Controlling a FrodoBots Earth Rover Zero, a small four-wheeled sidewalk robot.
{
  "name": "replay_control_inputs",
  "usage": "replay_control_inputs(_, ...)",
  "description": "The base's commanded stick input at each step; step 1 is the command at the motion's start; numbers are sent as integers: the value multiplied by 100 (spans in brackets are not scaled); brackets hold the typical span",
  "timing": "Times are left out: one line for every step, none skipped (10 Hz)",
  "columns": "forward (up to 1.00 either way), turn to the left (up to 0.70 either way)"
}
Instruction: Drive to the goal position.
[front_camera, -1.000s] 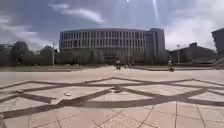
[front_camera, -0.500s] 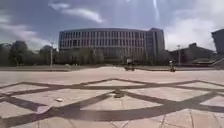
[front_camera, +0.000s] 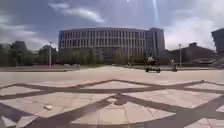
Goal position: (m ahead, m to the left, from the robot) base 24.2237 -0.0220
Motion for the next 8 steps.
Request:
replay_control_inputs(70, 0)
replay_control_inputs(70, 0)
replay_control_inputs(70, 0)
replay_control_inputs(70, 0)
replay_control_inputs(70, 0)
replay_control_inputs(70, 0)
replay_control_inputs(70, 0)
replay_control_inputs(70, 0)
